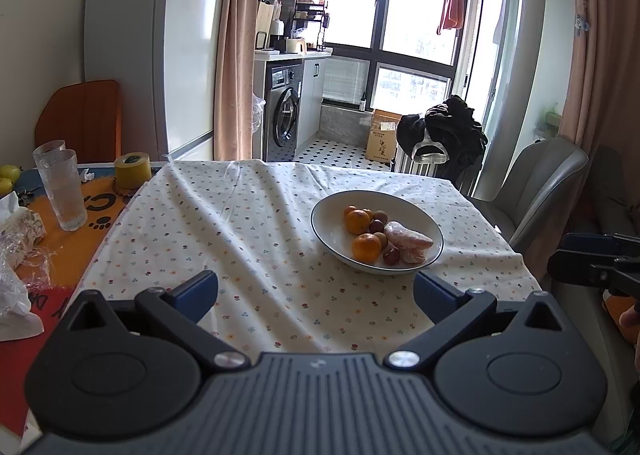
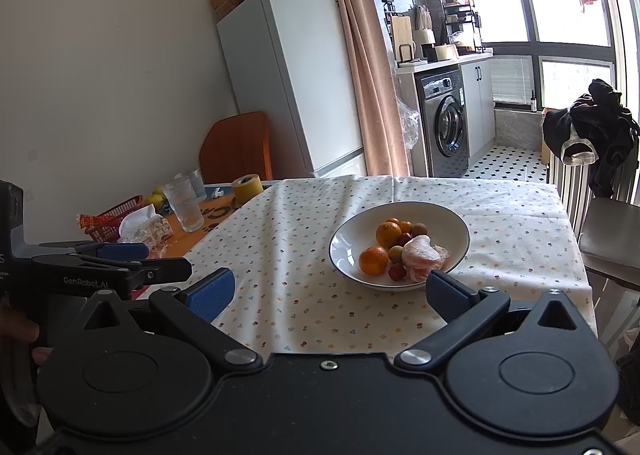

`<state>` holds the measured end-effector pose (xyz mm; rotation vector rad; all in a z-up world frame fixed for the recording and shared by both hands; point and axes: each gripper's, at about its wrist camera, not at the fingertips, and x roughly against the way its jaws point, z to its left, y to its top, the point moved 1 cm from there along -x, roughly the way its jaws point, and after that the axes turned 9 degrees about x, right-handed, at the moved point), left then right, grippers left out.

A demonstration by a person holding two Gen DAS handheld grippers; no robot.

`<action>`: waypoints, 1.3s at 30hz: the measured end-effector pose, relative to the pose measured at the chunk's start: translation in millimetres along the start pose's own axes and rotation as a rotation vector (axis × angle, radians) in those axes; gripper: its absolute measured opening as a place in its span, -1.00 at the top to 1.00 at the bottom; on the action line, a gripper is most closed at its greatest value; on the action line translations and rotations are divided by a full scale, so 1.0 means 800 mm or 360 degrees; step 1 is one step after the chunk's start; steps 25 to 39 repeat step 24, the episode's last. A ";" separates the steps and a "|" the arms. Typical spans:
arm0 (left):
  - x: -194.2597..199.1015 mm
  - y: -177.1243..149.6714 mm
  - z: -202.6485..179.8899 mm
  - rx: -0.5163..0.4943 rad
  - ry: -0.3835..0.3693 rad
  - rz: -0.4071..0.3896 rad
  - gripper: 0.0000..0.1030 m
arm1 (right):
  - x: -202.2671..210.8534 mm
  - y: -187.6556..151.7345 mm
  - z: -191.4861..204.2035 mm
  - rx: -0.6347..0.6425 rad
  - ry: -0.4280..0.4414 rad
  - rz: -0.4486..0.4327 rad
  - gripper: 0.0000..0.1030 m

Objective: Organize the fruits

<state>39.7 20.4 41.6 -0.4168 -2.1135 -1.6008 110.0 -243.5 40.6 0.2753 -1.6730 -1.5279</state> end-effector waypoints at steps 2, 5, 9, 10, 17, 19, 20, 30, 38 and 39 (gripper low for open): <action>0.000 0.000 0.000 0.0001 0.0001 0.0001 -0.99 | 0.000 0.000 0.000 0.0000 0.0001 -0.0001 -1.00; 0.000 0.000 0.000 0.0000 0.0001 0.0001 -0.99 | 0.000 0.000 0.000 0.0000 -0.0002 0.0000 -1.00; 0.000 0.000 0.000 -0.0001 -0.0002 0.0000 -0.99 | 0.000 0.000 0.000 0.0000 -0.0003 0.0002 -1.00; 0.000 0.000 0.000 -0.0003 -0.0004 0.0000 -0.99 | 0.000 0.000 0.000 -0.0001 -0.0002 0.0003 -1.00; 0.000 0.001 -0.001 -0.0007 -0.0008 0.0001 -0.99 | -0.002 -0.002 0.001 -0.0001 -0.0002 0.0012 -1.00; 0.000 0.001 -0.001 -0.0007 -0.0007 0.0001 -1.00 | -0.002 -0.002 0.000 -0.0003 -0.0002 0.0014 -1.00; 0.000 0.001 -0.001 -0.0008 -0.0009 0.0001 -0.99 | -0.002 -0.002 0.000 -0.0004 -0.0002 0.0015 -1.00; -0.002 -0.001 -0.002 -0.0019 -0.0017 0.0005 -0.99 | -0.004 -0.004 -0.001 -0.0007 -0.0003 0.0022 -1.00; -0.002 -0.001 -0.002 -0.0019 -0.0017 0.0005 -0.99 | -0.004 -0.004 -0.001 -0.0007 -0.0003 0.0022 -1.00; -0.002 -0.001 -0.002 -0.0019 -0.0017 0.0005 -0.99 | -0.004 -0.004 -0.001 -0.0007 -0.0003 0.0022 -1.00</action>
